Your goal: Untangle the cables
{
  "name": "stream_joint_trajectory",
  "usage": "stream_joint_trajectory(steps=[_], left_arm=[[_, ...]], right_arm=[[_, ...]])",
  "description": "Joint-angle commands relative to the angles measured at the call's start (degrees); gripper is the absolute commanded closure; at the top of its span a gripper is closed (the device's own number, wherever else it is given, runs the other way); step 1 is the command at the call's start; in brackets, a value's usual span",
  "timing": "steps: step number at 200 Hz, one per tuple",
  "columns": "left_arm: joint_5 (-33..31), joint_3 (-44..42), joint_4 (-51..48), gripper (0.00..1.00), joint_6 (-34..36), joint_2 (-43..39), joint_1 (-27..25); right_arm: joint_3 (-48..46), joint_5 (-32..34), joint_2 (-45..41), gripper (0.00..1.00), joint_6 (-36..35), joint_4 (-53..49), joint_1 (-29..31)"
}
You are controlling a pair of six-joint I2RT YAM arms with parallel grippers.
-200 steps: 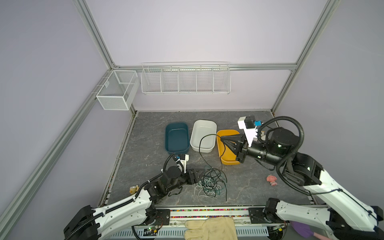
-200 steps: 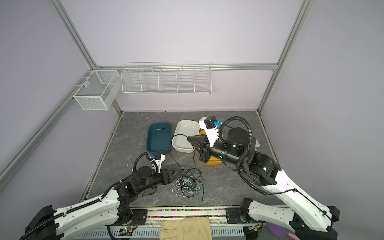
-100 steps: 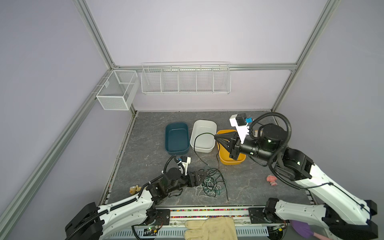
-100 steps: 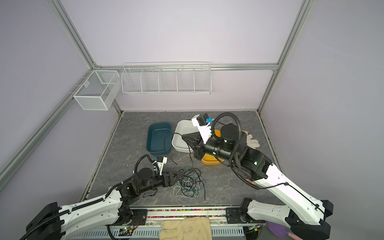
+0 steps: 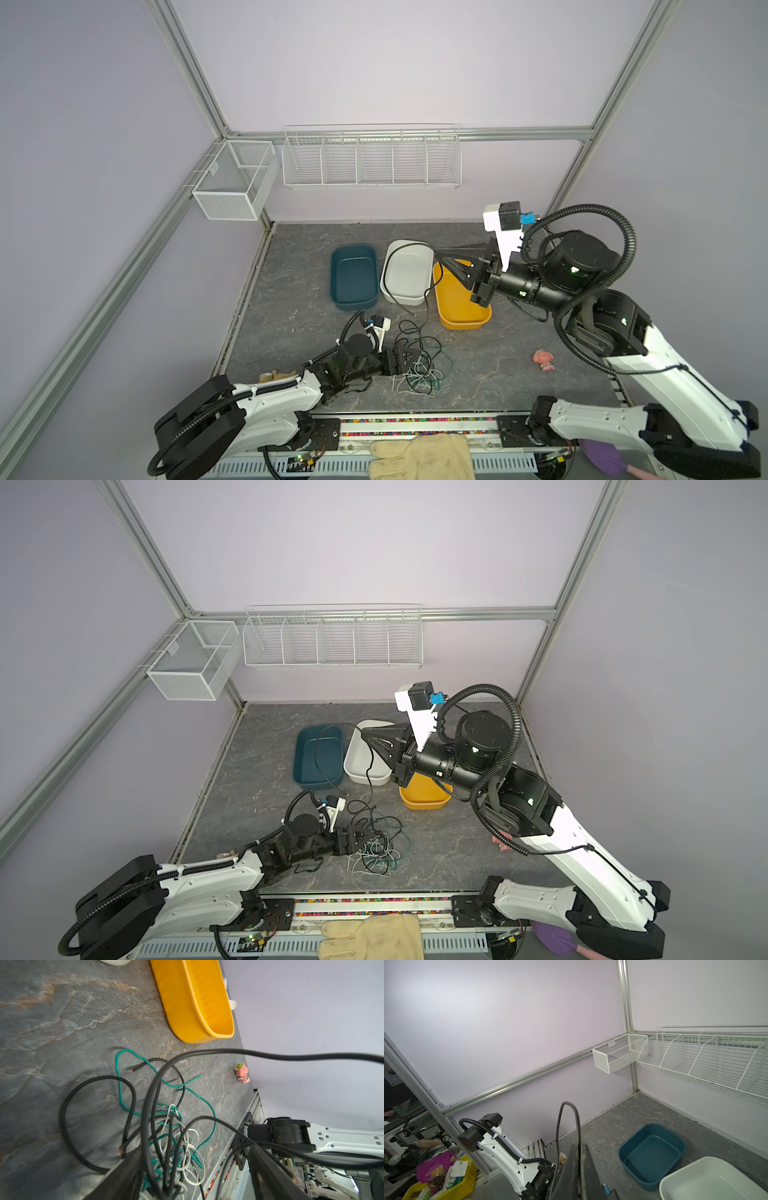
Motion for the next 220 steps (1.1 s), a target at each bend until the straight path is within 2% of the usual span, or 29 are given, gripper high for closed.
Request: stream_joint_trajectory(steps=[1, 14, 36, 53, 103, 138, 170, 193, 220], left_arm=[[0.15, -1.00, 3.51, 0.27, 0.12, 1.87, 0.16], [0.02, -1.00, 3.71, 0.34, 0.29, 2.82, 0.16], [-0.50, -1.00, 3.11, 0.50, 0.55, 3.84, 0.16], [-0.90, -1.00, 2.64, 0.55, 0.50, 4.56, 0.16], [-2.85, -0.48, -0.26, 0.56, 0.21, 6.81, 0.16], [-5.73, 0.39, -5.87, 0.56, 0.13, 5.11, 0.15], [-6.23, 0.28, -6.92, 0.56, 0.27, 4.42, 0.16], [-6.66, 0.23, -7.64, 0.56, 0.36, 3.94, 0.16], [-6.42, -0.20, -7.68, 0.56, 0.34, 2.61, 0.16]], right_arm=[[2.27, -2.14, -0.03, 0.94, 1.64, 1.34, -0.29], [2.84, -2.65, -0.03, 0.94, 1.98, 1.37, -0.28], [3.89, -2.86, -0.09, 0.94, 2.42, 1.08, -0.29], [4.97, -3.00, -0.12, 0.94, 2.45, 0.48, -0.29], [8.58, -1.32, -0.22, 0.94, 0.43, -2.47, -0.29], [10.51, 0.01, 0.31, 0.94, -1.19, -5.49, -0.99], [12.57, 1.82, 2.02, 0.94, -2.61, -8.53, -1.26], [11.01, 7.58, 3.44, 0.94, -4.40, -9.78, -1.62], [5.44, 7.01, 4.76, 0.94, -3.71, -7.65, -2.12]])
